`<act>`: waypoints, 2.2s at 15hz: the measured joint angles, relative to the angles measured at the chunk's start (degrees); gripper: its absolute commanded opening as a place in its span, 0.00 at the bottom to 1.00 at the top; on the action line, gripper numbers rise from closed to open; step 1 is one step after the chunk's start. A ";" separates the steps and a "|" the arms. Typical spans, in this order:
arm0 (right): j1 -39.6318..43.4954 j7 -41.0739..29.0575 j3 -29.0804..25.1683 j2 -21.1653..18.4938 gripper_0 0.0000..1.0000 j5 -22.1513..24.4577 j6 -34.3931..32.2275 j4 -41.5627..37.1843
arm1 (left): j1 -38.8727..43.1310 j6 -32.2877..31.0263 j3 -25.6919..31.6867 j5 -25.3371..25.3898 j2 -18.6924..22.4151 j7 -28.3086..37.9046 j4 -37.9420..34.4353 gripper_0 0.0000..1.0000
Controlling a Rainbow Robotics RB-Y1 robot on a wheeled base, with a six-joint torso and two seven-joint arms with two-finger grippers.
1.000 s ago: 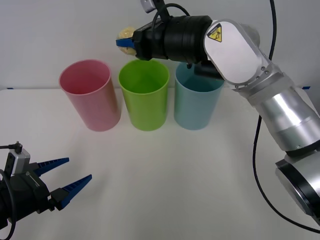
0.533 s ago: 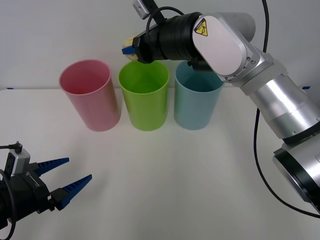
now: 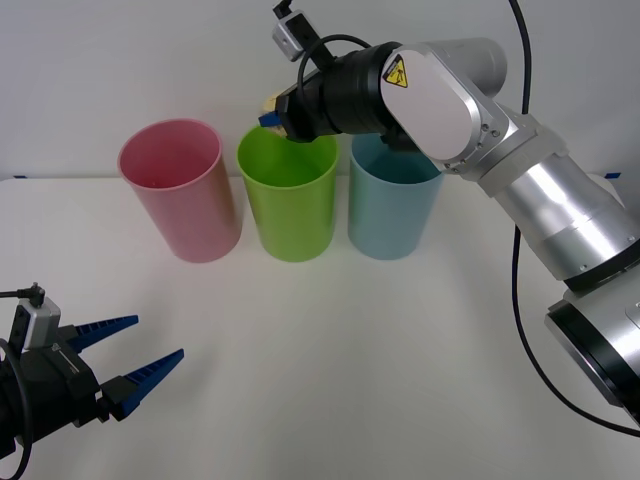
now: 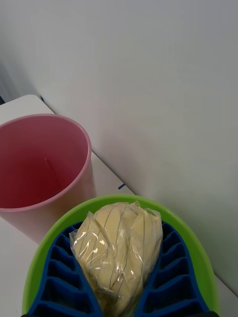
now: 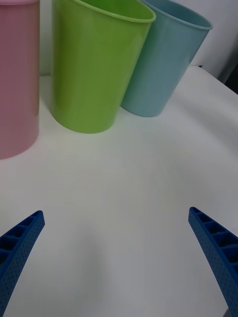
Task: Put cans in the blue bin and PET bottles in the pink bin and trash in the green bin.
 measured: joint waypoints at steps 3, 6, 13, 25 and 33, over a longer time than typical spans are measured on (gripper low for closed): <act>-0.03 0.81 0.18 0.00 0.00 0.52 -0.25 1.01 | 0.00 0.00 0.00 0.00 0.00 0.00 0.00 1.00; 0.00 0.85 0.45 0.00 0.00 0.50 -0.54 1.08 | 0.00 0.00 0.00 0.00 0.00 0.00 0.00 1.00; 0.03 1.47 1.38 -0.01 1.00 -0.19 -0.81 1.08 | 0.00 0.00 0.00 0.00 0.00 0.00 0.00 1.00; 0.03 4.76 1.10 -0.01 1.00 -2.56 -0.14 1.03 | 0.00 0.00 0.00 0.00 0.00 0.00 0.00 1.00; 7.99 6.56 -7.12 -3.27 1.00 -9.42 -0.18 -12.26 | 0.00 0.00 0.00 0.00 0.00 0.00 0.00 1.00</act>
